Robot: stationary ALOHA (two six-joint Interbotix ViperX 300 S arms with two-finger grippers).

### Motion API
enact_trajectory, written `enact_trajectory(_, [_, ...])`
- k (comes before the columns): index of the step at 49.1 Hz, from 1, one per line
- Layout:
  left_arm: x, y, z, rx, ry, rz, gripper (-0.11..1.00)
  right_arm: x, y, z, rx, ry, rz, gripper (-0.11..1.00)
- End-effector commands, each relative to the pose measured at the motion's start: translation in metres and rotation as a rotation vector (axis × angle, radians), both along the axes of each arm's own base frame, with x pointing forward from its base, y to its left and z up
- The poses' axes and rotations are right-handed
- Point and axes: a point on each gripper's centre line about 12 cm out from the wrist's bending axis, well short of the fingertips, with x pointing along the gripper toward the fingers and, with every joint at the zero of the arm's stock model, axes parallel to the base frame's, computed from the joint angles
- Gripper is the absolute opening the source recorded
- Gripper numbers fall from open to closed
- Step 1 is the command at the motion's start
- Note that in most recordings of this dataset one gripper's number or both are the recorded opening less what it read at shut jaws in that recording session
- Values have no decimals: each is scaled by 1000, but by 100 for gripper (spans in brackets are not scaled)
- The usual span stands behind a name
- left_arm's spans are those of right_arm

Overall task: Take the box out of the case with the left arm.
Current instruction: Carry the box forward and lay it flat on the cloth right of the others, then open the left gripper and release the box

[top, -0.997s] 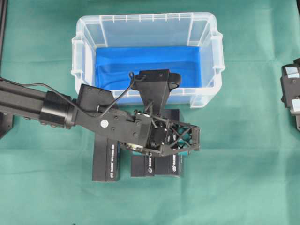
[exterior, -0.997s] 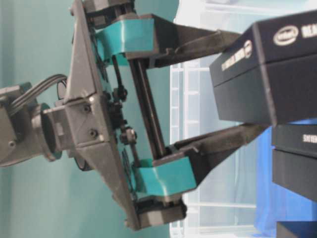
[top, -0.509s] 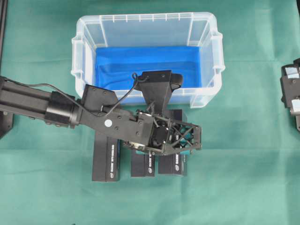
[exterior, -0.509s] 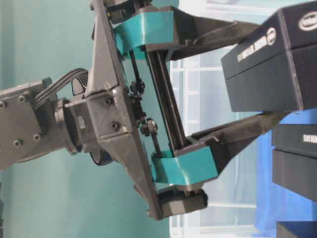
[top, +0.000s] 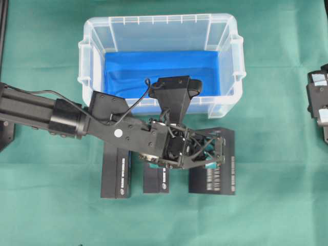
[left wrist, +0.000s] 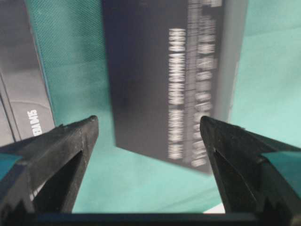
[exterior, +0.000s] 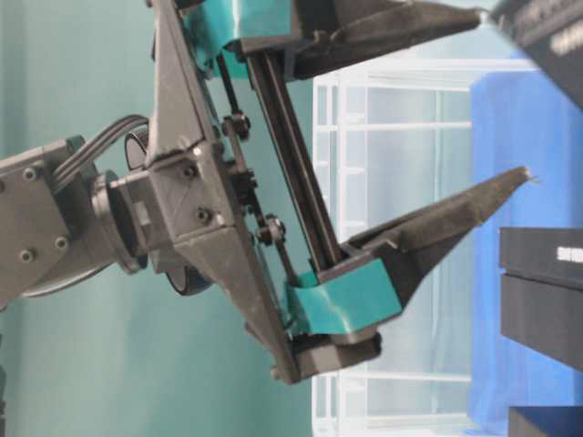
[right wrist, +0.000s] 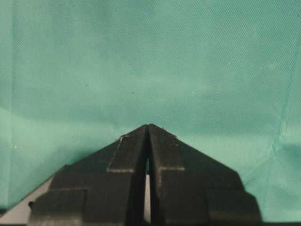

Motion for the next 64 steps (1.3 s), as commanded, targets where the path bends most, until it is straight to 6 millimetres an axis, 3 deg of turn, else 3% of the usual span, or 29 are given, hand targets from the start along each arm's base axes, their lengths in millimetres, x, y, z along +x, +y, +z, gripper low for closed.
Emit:
enact_trajectory(1, [0,2,18,-3,-43,0,93,5,0,8,0,-25,-3,-1])
enact_trajectory(18, [-1,1,27,-11,-61,0,93,5,0,8,0,-25,-3,-1])
enact_trajectory(41, [-2,13,91,-15,-181,0,91,5,0,8,-2,-26,4,-1])
enact_trajectory(49, [-4,19,115,14,-145,-17,91,5,0,8,-2,-26,2,-1])
enact_trajectory(64, [-8,20,117,26,-98,-23,91,5,0,8,-2,-24,2,-1])
